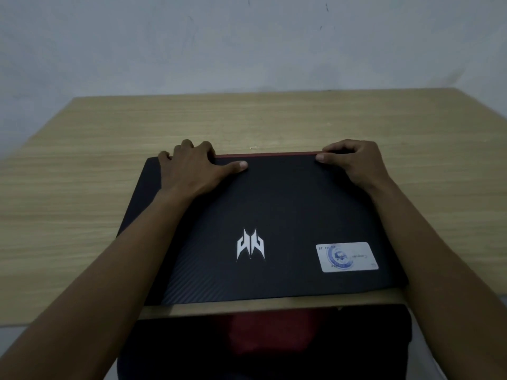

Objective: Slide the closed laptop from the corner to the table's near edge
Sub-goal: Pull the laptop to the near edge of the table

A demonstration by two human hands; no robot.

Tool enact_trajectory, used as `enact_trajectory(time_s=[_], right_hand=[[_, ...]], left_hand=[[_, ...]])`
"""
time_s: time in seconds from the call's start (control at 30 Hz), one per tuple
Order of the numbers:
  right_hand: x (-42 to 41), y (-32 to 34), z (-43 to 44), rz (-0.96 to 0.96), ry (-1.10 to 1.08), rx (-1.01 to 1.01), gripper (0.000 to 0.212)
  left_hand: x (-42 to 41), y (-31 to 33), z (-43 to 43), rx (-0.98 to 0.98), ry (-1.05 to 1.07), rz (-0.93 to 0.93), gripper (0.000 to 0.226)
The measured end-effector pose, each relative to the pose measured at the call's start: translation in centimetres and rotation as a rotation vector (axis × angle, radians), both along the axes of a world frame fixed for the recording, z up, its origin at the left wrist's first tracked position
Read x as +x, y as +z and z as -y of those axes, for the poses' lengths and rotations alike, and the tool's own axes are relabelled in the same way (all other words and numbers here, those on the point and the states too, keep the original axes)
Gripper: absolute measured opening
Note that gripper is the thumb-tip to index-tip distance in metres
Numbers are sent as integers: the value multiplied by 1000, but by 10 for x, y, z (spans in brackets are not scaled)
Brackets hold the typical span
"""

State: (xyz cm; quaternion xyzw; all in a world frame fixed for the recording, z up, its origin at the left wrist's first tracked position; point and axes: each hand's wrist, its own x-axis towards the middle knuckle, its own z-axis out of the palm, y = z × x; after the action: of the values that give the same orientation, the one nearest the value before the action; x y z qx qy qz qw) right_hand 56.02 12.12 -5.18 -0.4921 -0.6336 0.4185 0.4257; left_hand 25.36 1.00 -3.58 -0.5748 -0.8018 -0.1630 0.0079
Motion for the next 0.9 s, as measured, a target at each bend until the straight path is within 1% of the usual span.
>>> enact_trajectory(time_s=[0.23,0.3,0.33,0.4,0.47,0.53,0.63,0.7,0.8,0.9], right_hand=[[5,-1,1,-9,4,14,40],[6,-2,0,-8,13,17,39],[6,-2,0,-4,17,20,38],[5,-3,-1,4,34,28,36],[6,-3,-2,7,43,33,34],[6,-2,-3,3,49,35,32],[5,-2,-1,5,48,42,29],[4,-2,0,-1,46,36,29],[4,-1,1,5,41,35,28],[2,-1,2,4,38,38,28]], left_hand=[[2,-1,-1,-23,-5,6,99],[-2,1,-2,-33,-11,47,92],[-6,2,-1,-34,-16,77,84],[-24,7,2,-32,-42,156,62],[-47,11,8,-16,-104,310,42],[-66,14,15,35,-133,440,29],[-88,12,20,76,-74,530,28],[-97,3,26,102,-43,634,27],[-100,-9,33,266,-6,833,14],[-98,-13,34,339,1,863,7]])
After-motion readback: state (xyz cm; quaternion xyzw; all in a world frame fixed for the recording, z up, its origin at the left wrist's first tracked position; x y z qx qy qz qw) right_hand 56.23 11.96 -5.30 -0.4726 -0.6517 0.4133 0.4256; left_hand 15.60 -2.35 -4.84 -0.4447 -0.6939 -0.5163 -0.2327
